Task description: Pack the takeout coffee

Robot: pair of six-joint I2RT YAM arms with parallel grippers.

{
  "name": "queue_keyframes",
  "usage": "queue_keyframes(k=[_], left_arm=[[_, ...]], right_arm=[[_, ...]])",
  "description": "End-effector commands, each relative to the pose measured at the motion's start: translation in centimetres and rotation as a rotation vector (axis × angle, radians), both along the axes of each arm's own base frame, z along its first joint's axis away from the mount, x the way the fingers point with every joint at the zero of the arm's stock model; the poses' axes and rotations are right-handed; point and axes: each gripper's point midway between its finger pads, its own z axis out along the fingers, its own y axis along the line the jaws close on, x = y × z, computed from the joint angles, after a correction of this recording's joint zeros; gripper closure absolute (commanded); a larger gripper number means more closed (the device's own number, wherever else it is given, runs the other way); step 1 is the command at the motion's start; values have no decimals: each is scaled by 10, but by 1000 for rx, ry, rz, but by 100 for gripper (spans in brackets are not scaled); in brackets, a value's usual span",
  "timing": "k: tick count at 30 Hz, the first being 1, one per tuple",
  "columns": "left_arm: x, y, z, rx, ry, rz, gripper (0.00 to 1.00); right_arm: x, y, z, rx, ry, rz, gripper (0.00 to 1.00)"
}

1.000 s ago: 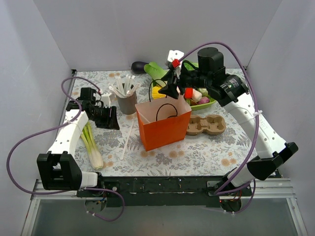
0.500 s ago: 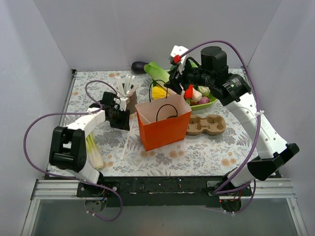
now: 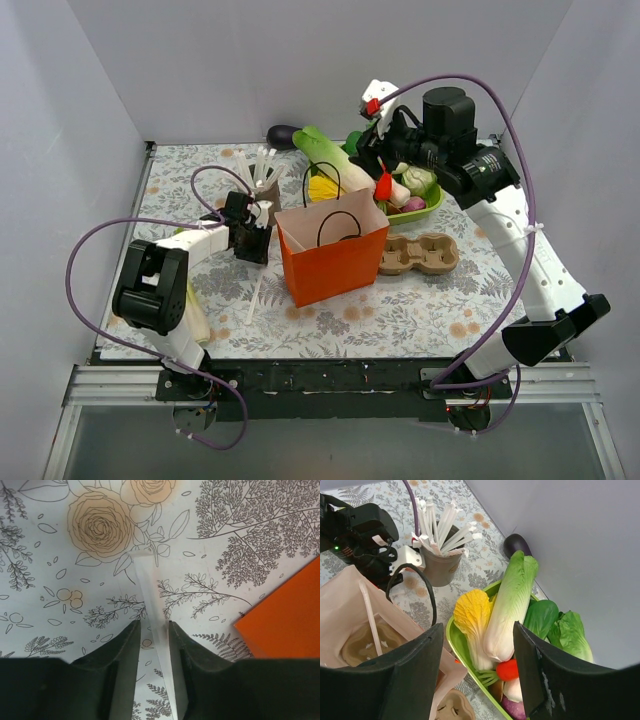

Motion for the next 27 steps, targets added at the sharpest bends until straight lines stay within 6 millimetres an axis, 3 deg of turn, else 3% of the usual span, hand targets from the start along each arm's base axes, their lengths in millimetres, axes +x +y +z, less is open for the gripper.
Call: queue_keyframes(k=[1, 4, 6, 10, 15, 17, 19, 21, 22, 25, 27], left_arm=[[-17, 7, -20, 52, 24, -8, 77], [-30, 8, -23, 43, 43, -20, 88], [-33, 8, -13, 33, 24, -28, 99], [-35, 5, 29, -12, -31, -43, 100], [-31, -5, 123, -130, -222, -69, 100], [-24, -13, 172, -203, -341, -86, 100], [-15, -18, 233, -284, -547, -85, 100], [-6, -17, 278, -336, -706, -36, 100], [1, -17, 315, -373, -852, -32, 100], [25, -14, 364, -414, -1064, 19, 100], [42, -10, 385, -417, -1147, 61, 100]], right_arm=[[-1, -8, 35, 45, -81, -22, 35], [0, -7, 35, 46, -81, -21, 35], [1, -7, 36, 46, -82, -24, 34], [3, -7, 38, 43, -89, -24, 35], [7, -11, 42, 34, -110, -48, 34], [11, -11, 40, 31, -109, -57, 34], [13, -12, 37, 30, -104, -65, 34], [15, -13, 36, 29, -103, -73, 34], [16, -13, 34, 27, -100, -74, 34], [18, -14, 34, 25, -102, -80, 34], [20, -14, 35, 26, -105, -83, 34]])
